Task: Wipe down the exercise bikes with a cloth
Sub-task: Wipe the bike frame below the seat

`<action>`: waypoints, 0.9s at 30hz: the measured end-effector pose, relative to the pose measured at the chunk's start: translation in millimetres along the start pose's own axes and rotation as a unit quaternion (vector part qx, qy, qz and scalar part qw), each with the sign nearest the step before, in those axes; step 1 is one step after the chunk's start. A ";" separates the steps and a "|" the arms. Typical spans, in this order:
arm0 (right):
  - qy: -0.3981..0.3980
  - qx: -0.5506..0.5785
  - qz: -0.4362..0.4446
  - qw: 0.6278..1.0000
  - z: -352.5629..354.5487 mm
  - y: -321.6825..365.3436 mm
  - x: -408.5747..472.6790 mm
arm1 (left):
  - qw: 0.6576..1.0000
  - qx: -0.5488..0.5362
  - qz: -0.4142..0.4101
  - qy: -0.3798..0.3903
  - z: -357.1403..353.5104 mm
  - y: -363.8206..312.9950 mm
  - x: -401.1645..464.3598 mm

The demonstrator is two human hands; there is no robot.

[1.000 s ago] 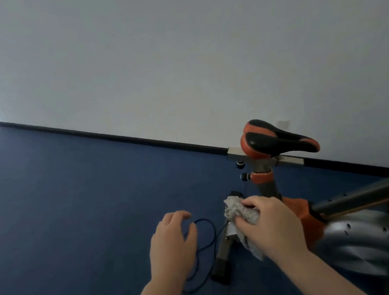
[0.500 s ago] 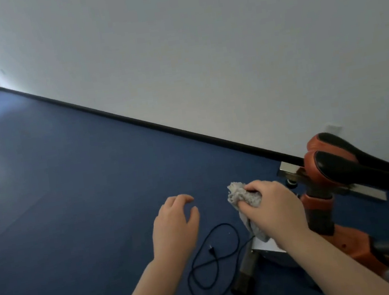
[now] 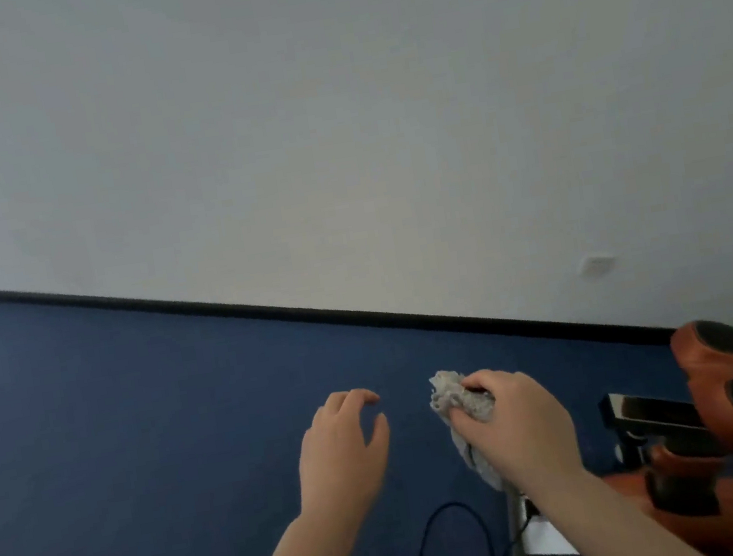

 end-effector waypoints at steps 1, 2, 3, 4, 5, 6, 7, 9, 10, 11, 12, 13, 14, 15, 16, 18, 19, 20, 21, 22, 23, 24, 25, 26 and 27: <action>-0.012 -0.003 -0.015 1.000 -5.4 7.4 10.3 | 1.000 0.000 -0.019 0.010 2.1 3.4 21.7; -0.026 -0.007 -0.034 0.999 -10.1 13.2 19.8 | 0.999 0.000 -0.037 0.022 3.6 5.2 41.6; -0.041 -0.012 -0.053 0.998 -13.5 18.0 28.4 | 0.998 0.002 -0.059 0.034 3.9 5.4 60.6; -0.056 -0.017 -0.071 0.996 -16.2 22.4 35.5 | 0.996 0.003 -0.080 0.043 3.2 4.9 78.1; -0.067 -0.020 -0.082 0.994 -17.8 26.1 39.8 | 0.994 0.002 -0.096 0.052 1.9 4.1 91.5; -0.077 -0.026 -0.094 0.992 -19.6 28.5 44.5 | 0.992 -0.002 -0.111 0.062 -0.9 2.3 105.3; -0.086 -0.034 -0.105 0.990 -21.0 29.5 48.4 | 0.990 -0.008 -0.121 0.074 -4.6 0.7 116.3; -0.099 -0.055 -0.127 0.985 -22.6 27.3 57.4 | 0.986 -0.021 -0.139 0.094 -15.9 -4.5 136.1; -0.105 -0.064 -0.135 0.983 -23.1 25.2 62.0 | 0.984 -0.029 -0.145 0.101 -21.0 -7.3 143.5; -0.115 -0.071 -0.147 0.980 -23.8 21.7 68.3 | 0.981 -0.037 -0.155 0.108 -27.2 -10.9 152.6; -0.125 -0.075 -0.161 0.976 -24.7 17.5 75.0 | 0.978 -0.044 -0.167 0.117 -33.9 -14.2 160.9; -0.134 -0.078 -0.173 0.973 -26.5 13.8 82.1 | 0.975 -0.048 -0.178 0.126 -40.6 -16.7 169.7; -0.141 -0.081 -0.184 0.969 -28.8 10.6 89.2 | 0.971 -0.050 -0.189 0.135 -47.3 -19.2 179.6; -0.149 -0.083 -0.191 0.967 -30.8 8.0 95.6 | 0.969 -0.052 -0.196 0.140 -52.7 -21.5 188.9; -0.159 -0.087 -0.199 0.963 -33.8 3.7 104.2 | 0.966 -0.053 -0.208 0.143 -59.2 -24.8 201.0; -0.177 -0.089 -0.221 0.955 -39.8 -7.6 123.3 | 0.960 -0.050 -0.236 0.145 -72.2 -34.4 226.4; -0.184 -0.088 -0.232 0.951 -42.8 -13.1 133.8 | 0.955 -0.047 -0.252 0.148 -79.0 -40.7 239.5; -0.188 -0.089 -0.239 0.948 -45.5 -17.3 143.4 | 0.951 -0.044 -0.265 0.155 -85.4 -46.5 250.4; -0.190 -0.091 -0.246 0.946 -47.8 -22.4 156.6 | 0.946 -0.041 -0.277 0.163 -93.6 -53.5 264.1; -0.193 -0.091 -0.252 0.944 -48.9 -27.2 169.5 | 0.941 -0.037 -0.288 0.174 -101.6 -59.6 276.4; -0.200 -0.091 -0.258 0.941 -48.4 -31.9 182.3 | 0.936 -0.031 -0.299 0.182 -110.0 -65.7 288.5; -0.210 -0.091 -0.263 0.937 -46.6 -36.6 195.3 | 0.931 -0.027 -0.312 0.187 -118.7 -72.3 300.8; -0.220 -0.090 -0.265 0.934 -43.7 -39.8 206.4 | 0.927 -0.027 -0.321 0.189 -125.6 -78.2 311.0; -0.230 -0.091 -0.267 0.931 -40.9 -43.9 219.3 | 0.926 -0.034 -0.326 0.190 -132.9 -85.2 323.8; -0.238 -0.092 -0.273 0.928 -38.3 -48.5 231.6 | 0.925 -0.045 -0.323 0.194 -140.0 -92.1 336.2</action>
Point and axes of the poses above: each hand's wrist, its own x-axis towards the middle knuckle, its own z-axis out of the back of the hand, y = z × x, the point moved 8 cm from there along x, towards the middle knuckle, and after that the axes turned 10 degrees about -y, right-handed, at the moved point
